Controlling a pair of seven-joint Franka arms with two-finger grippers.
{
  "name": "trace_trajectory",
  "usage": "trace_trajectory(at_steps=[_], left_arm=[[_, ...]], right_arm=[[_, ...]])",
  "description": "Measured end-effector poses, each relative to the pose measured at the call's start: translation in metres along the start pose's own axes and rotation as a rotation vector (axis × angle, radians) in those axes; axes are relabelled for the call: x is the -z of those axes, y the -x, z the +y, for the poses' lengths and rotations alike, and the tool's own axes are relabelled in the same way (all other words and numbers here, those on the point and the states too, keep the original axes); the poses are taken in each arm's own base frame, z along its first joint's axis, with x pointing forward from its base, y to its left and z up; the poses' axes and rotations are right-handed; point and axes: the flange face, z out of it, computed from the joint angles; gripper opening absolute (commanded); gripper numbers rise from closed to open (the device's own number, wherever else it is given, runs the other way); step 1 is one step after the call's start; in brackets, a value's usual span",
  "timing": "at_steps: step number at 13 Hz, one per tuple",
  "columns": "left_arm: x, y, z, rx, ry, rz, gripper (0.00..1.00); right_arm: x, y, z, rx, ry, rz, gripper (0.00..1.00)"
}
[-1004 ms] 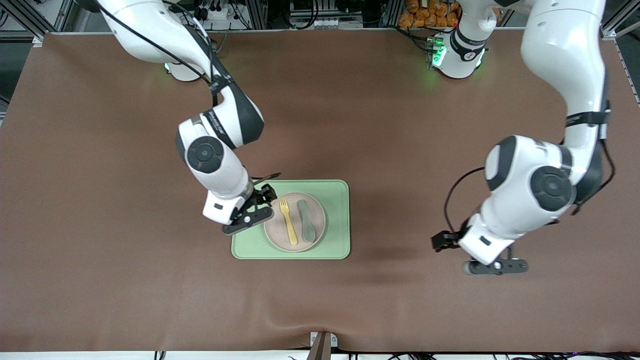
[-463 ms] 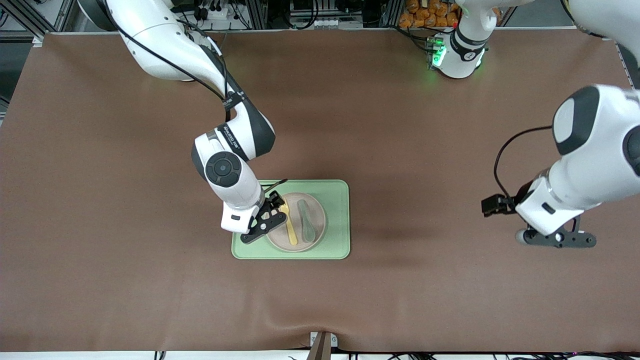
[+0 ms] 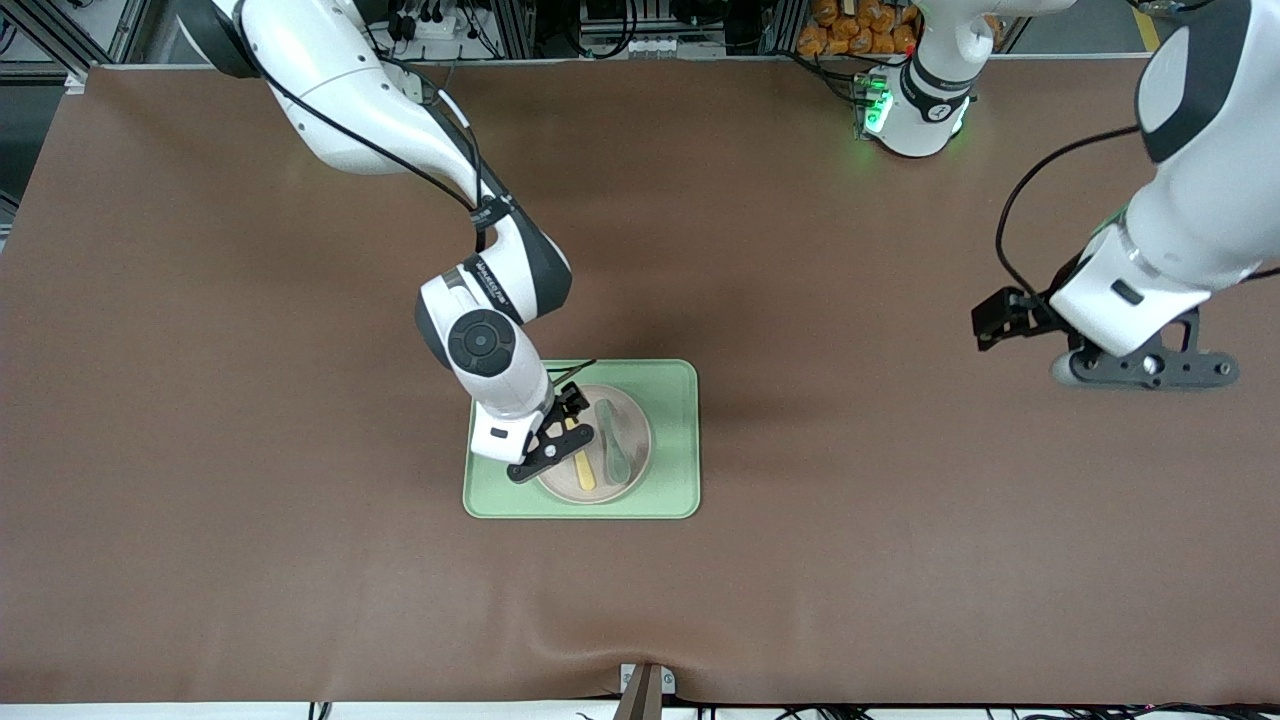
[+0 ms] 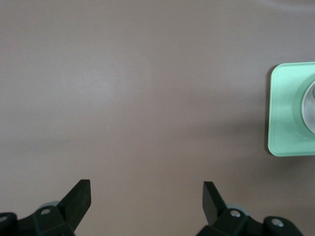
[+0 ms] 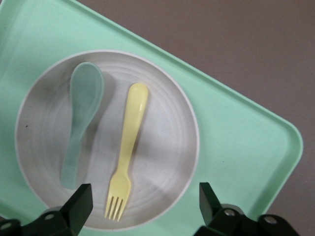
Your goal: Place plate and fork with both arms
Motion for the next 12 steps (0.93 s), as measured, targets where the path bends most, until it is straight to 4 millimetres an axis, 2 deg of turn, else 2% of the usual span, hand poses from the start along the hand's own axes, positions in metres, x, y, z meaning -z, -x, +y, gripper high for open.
trace_trajectory(at_steps=[3, 5, 7, 12], left_arm=[[0.016, 0.04, -0.014, 0.019, -0.016, -0.001, 1.0], [0.022, 0.054, -0.028, 0.037, -0.021, 0.009, 1.0], [0.019, 0.049, -0.042, 0.036, -0.017, 0.04, 1.0], [0.008, 0.04, -0.041, 0.027, -0.016, 0.04, 1.0]], right_arm=[[-0.016, 0.0, -0.007, -0.024, -0.002, 0.007, 0.72], [-0.026, 0.0, -0.007, -0.034, -0.003, 0.017, 0.69], [-0.035, 0.0, -0.008, -0.043, -0.004, 0.021, 0.69], [-0.039, 0.0, -0.012, -0.049, -0.005, 0.019, 0.69]])
